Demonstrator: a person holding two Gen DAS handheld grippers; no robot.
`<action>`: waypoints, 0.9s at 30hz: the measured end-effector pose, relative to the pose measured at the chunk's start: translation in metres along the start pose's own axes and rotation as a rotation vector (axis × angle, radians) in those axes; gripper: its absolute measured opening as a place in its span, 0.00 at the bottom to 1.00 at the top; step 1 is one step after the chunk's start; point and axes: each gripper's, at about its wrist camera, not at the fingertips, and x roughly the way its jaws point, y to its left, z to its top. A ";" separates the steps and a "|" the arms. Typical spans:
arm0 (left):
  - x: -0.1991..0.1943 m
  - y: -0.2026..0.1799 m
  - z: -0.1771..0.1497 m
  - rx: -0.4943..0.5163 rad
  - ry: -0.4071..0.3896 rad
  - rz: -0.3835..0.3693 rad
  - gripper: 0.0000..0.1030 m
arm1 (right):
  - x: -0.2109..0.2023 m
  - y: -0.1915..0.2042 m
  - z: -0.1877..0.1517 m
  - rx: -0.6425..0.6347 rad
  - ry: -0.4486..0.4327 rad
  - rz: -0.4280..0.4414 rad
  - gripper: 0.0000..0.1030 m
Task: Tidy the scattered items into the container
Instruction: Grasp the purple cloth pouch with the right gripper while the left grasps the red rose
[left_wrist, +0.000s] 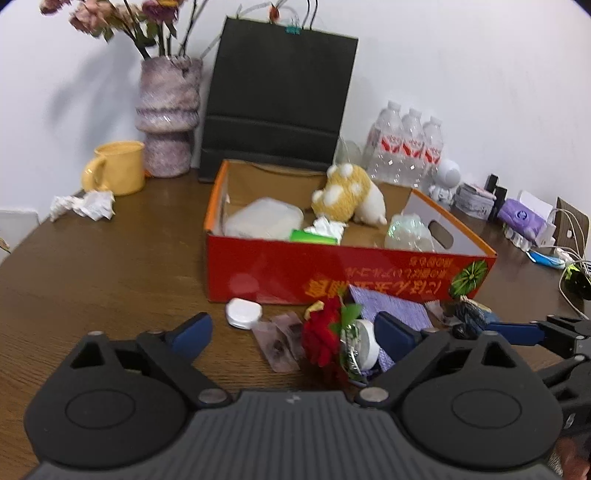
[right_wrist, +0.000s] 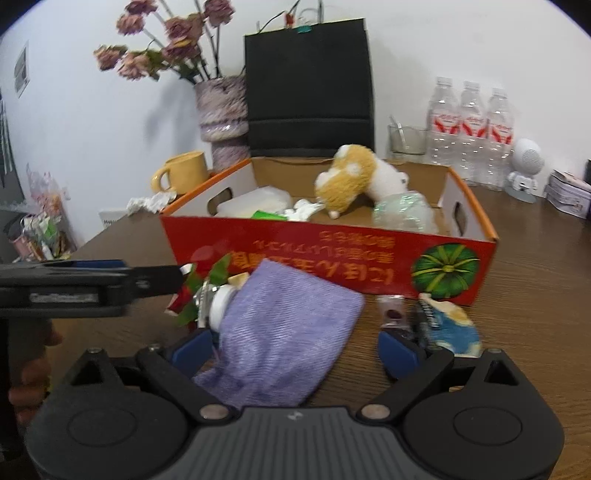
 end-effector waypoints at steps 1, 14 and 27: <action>0.004 -0.001 0.000 0.002 0.008 -0.004 0.81 | 0.003 0.002 0.000 -0.005 0.003 -0.003 0.92; 0.033 -0.011 -0.006 -0.007 0.086 -0.087 0.53 | 0.026 0.009 -0.002 -0.024 0.059 0.034 0.58; 0.028 -0.008 -0.007 -0.034 0.067 -0.113 0.36 | 0.019 0.015 -0.009 -0.062 0.043 0.063 0.10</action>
